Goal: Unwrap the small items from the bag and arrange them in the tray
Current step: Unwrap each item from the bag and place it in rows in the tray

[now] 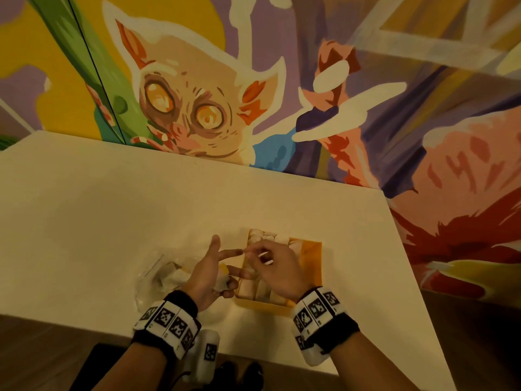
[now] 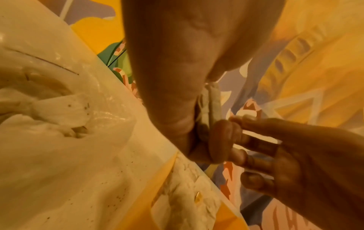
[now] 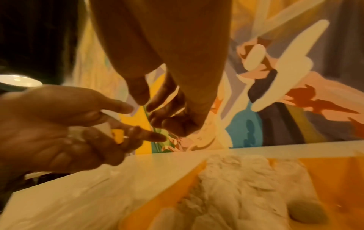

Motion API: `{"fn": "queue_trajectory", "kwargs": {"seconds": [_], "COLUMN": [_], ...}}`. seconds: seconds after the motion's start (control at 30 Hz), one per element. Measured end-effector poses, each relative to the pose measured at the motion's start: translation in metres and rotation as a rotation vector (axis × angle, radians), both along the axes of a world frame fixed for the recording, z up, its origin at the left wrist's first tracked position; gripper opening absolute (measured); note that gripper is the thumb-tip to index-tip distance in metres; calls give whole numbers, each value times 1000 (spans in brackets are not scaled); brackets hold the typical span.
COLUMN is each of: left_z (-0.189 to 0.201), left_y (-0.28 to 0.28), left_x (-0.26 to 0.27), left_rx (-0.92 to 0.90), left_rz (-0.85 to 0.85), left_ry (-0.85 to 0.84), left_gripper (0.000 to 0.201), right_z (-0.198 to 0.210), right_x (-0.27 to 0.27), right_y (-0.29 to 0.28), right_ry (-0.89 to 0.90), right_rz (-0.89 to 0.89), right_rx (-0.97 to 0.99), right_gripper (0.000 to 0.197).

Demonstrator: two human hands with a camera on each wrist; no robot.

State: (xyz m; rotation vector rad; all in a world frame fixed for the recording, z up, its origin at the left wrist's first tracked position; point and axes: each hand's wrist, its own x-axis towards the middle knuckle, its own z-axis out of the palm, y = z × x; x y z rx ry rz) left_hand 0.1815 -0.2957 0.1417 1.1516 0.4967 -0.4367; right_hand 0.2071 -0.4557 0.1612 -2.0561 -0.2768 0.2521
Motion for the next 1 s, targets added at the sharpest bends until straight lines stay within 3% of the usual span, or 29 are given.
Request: {"fn": "queue_trajectory", "kwargs": {"seconds": [0.1, 0.23, 0.33, 0.73, 0.93, 1.0], "left_z": [6, 14, 21, 20, 25, 29], "left_y": [2, 1, -3, 2, 3, 4], "left_x": [-3, -9, -14, -22, -23, -25], "left_rx": [-59, -42, -36, 171, 154, 188], "left_rz": [-45, -146, -182, -230, -229, -272], "left_ry": [-16, -31, -38, -129, -185, -267], "left_gripper": [78, 79, 75, 47, 56, 49], "right_z": [12, 10, 6, 15, 26, 28], "right_x": [-21, -25, -27, -23, -18, -14], "right_y": [9, 12, 15, 0, -10, -12], "right_ry": [16, -66, -72, -48, -198, -268], "right_rz": [148, 151, 181, 52, -17, -49], "right_rx": [7, -113, -106, 79, 54, 33], "right_gripper": [15, 22, 13, 3, 9, 10]}}
